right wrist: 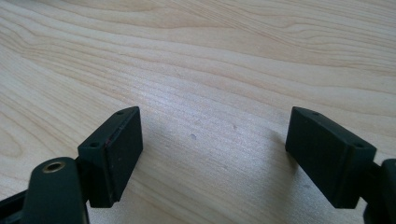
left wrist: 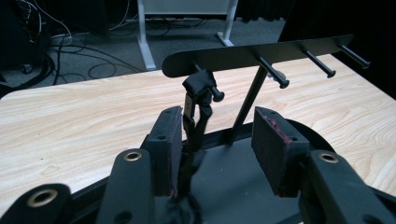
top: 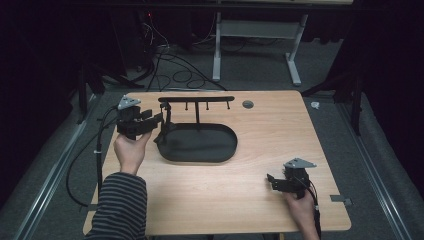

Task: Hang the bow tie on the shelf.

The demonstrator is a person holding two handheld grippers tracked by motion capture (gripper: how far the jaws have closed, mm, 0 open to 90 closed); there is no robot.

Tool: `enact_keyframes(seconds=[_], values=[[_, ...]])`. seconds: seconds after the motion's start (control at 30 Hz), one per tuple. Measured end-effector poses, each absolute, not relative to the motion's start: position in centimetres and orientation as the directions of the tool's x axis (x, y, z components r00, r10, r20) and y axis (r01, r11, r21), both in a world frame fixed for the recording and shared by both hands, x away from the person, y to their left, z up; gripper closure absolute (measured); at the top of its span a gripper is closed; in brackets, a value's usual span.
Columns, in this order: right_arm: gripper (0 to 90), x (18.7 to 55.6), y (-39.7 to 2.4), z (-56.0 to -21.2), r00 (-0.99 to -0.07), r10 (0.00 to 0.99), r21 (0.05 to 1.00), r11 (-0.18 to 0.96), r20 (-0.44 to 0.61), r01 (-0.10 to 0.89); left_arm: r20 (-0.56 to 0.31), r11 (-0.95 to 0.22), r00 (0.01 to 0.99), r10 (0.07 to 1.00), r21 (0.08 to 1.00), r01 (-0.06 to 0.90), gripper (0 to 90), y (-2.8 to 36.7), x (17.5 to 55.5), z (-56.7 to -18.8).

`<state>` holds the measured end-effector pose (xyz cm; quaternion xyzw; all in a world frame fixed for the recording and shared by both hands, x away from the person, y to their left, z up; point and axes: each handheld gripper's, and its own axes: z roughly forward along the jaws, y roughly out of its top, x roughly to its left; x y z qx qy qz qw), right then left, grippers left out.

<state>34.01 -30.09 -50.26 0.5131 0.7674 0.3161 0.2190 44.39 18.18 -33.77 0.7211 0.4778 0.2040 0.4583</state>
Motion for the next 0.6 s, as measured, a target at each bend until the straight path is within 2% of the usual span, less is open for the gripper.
enact_keyframes(seconds=[0.6], values=[[19.9,34.0,-30.1,-50.3,-0.378,0.926,0.710,0.274,-0.012,0.649,-0.114,-0.134,0.436,0.893,0.856,0.499,53.4,19.5,42.5,-34.0]])
